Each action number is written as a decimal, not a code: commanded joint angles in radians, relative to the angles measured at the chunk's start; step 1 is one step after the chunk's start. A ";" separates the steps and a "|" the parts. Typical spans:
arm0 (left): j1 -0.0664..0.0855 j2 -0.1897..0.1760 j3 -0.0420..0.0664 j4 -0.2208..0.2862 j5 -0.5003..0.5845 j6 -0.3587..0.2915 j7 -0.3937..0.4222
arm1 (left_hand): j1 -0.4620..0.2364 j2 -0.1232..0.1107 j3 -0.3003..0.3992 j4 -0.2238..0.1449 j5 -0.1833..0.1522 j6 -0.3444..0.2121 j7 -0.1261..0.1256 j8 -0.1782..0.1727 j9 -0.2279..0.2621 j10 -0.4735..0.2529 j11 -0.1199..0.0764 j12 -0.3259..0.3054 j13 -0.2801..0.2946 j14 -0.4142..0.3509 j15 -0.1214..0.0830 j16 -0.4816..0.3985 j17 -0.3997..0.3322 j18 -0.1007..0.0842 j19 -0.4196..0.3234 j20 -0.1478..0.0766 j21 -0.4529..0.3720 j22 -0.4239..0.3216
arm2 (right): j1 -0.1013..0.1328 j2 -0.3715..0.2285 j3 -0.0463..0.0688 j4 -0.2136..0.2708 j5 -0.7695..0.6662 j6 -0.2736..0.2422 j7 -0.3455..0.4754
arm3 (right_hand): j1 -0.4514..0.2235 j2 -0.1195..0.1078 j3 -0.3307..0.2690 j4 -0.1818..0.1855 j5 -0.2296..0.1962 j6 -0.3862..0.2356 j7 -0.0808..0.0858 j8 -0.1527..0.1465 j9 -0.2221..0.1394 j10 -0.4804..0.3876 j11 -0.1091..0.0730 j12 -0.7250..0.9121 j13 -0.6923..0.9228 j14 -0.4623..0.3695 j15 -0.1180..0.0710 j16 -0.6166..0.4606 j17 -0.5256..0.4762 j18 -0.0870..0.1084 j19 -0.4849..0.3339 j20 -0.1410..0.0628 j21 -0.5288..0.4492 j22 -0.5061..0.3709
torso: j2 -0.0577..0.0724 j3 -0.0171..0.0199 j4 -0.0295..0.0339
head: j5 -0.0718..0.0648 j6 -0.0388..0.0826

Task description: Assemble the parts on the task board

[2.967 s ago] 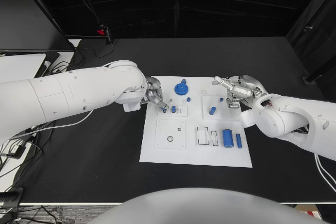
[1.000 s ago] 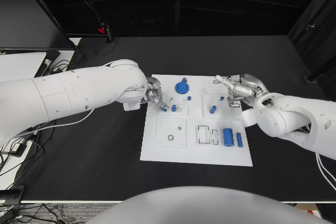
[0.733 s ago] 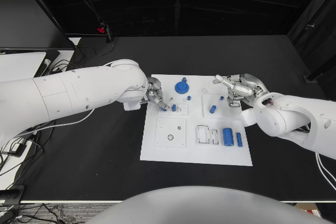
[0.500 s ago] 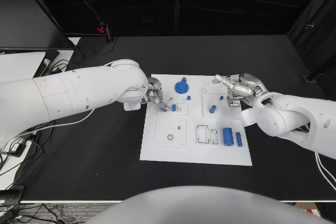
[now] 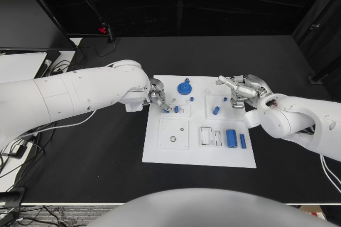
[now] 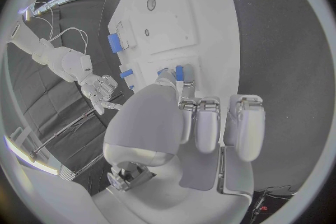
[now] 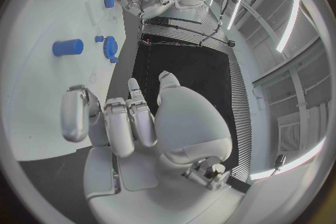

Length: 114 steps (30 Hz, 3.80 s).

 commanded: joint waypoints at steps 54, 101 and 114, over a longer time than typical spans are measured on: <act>-0.013 0.013 -0.003 -0.020 -0.034 0.019 -0.013 | 0.080 0.082 0.052 -0.028 -0.006 -0.008 -0.002 0.009 0.004 0.112 -0.008 -0.002 0.260 0.105 -0.004 0.001 0.263 -0.006 0.104 0.000 0.003 0.263 | 0.000 -0.001 0.000 0.003 -0.001 0.007 0.009 | 0.004 0.002 -0.008 0.000 0.004 -0.006 0.016 0.003 0.002 0.104 0.009 0.003 0.263 0.104 0.004 0.002 0.263 0.011 -0.008 -0.001 -0.003 0.177 | 0.000 -0.0001 0.0003 | 0.002 0.000; -0.015 -0.009 -0.003 0.005 -0.034 0.009 -0.010 | -0.311 0.089 -0.105 -0.024 -0.114 -0.094 0.009 0.107 0.054 0.112 0.005 -0.002 0.260 0.105 0.013 0.001 0.263 -0.006 0.104 0.015 0.003 0.263 | -0.001 -0.002 0.000 0.000 -0.001 0.009 0.007 | 0.002 0.003 -0.010 0.000 0.004 -0.008 0.016 0.006 0.001 0.104 0.009 0.003 0.263 0.104 0.004 0.002 0.263 0.010 -0.007 -0.001 -0.002 0.177 | 0.000 -0.0002 0.0001 | 0.004 0.004; -0.015 -0.014 -0.003 0.014 -0.034 -0.011 0.025 | -0.311 0.100 -0.120 -0.024 -0.109 -0.142 0.003 0.199 0.143 0.112 -0.001 -0.002 0.260 0.105 0.009 0.001 0.263 -0.006 0.104 0.010 0.003 0.263 | -0.001 -0.001 0.000 0.000 -0.001 0.008 0.006 | 0.003 0.005 -0.010 0.000 0.005 -0.009 0.016 0.007 0.001 0.104 0.009 0.003 0.263 0.104 0.004 0.002 0.263 0.010 -0.007 -0.001 -0.002 0.178 | 0.000 -0.0006 -0.0005 | 0.005 0.002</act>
